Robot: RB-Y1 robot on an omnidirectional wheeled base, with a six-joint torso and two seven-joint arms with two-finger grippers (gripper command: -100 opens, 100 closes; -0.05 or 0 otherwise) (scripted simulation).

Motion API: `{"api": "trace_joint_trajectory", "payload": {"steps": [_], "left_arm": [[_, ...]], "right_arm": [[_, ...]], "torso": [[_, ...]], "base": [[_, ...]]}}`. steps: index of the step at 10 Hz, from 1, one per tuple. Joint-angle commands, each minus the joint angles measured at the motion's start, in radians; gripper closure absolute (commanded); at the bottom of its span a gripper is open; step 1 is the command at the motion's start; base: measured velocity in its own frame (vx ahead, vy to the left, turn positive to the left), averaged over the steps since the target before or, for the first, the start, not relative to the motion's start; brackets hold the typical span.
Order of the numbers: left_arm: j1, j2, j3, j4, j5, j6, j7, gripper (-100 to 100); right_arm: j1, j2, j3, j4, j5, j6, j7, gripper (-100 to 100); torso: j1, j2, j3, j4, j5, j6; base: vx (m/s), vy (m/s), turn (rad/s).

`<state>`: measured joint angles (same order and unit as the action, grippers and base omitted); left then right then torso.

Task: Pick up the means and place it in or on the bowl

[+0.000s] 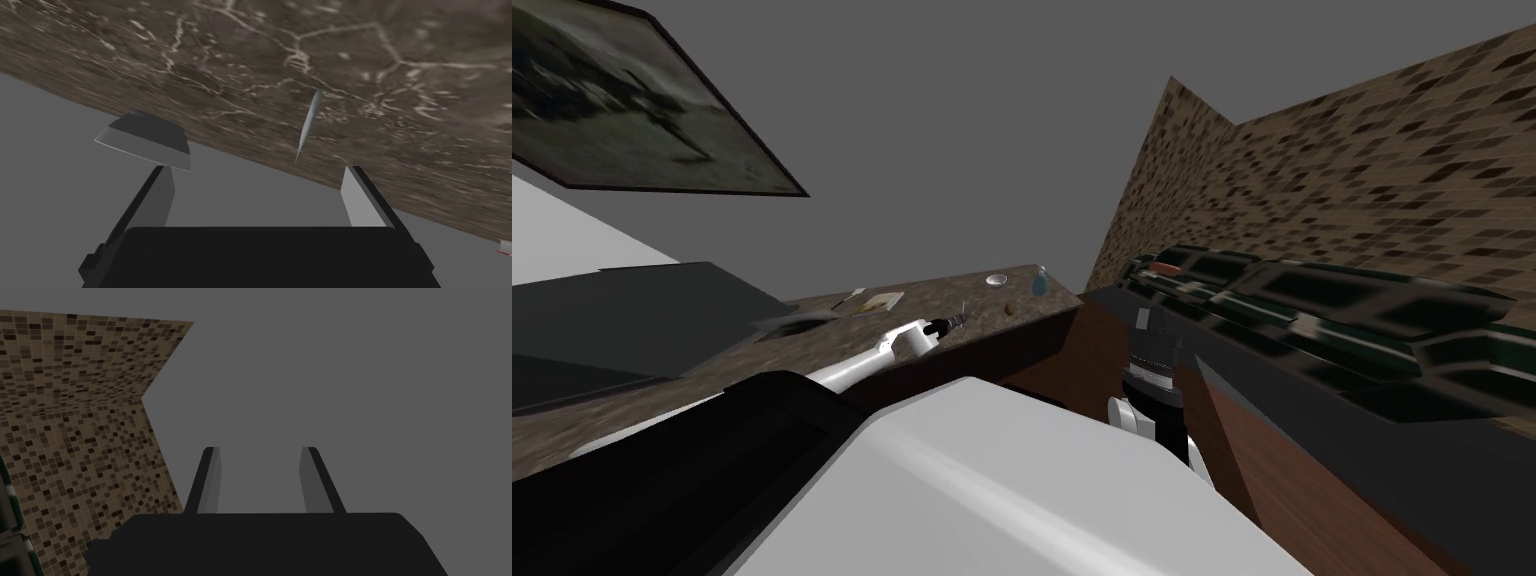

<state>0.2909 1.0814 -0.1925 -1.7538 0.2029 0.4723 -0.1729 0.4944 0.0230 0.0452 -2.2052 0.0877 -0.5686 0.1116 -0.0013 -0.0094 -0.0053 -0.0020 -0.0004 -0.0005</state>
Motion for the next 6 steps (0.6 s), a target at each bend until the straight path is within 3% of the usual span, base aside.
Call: {"api": "trace_joint_trajectory", "payload": {"steps": [1, 6], "left_arm": [[0.007, 0.049, -0.017, 0.03, 0.017, 0.032, 0.002, -100], [0.025, 0.173, -0.071, 0.107, 0.068, 0.111, 0.007, -100]], "right_arm": [[0.0, 0.0, 0.0, 0.0, 0.0, 0.0, 0.0, 0], [0.0, 0.0, 0.0, 0.0, 0.0, 0.0, 0.0, 0]], "torso": [[0.0, 0.0, 0.0, 0.0, 0.0, 0.0], [0.001, 0.002, 0.001, 0.0, 0.0, 0.0]], "base": [[0.132, -0.046, -0.082], [0.122, -0.029, -0.071]]}}
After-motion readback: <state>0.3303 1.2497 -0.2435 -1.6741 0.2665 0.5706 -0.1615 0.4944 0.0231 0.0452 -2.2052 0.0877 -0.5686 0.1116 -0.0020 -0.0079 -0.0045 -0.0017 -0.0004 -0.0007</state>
